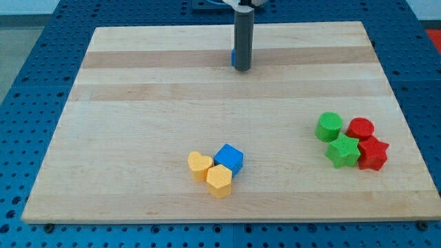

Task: Move the green circle towards the top right

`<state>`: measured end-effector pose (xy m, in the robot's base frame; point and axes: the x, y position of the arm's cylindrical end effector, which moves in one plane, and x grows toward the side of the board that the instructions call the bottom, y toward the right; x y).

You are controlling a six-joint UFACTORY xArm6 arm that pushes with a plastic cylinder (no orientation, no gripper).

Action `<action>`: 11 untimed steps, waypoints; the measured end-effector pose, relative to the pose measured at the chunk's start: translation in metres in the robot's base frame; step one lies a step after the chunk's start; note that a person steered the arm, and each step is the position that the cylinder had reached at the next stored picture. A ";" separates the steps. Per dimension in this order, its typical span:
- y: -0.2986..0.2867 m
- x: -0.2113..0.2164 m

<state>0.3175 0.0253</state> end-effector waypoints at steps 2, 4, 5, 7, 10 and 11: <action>0.000 -0.028; -0.003 -0.056; -0.007 -0.065; 0.050 -0.006; 0.206 0.099; 0.228 0.134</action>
<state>0.4513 0.2528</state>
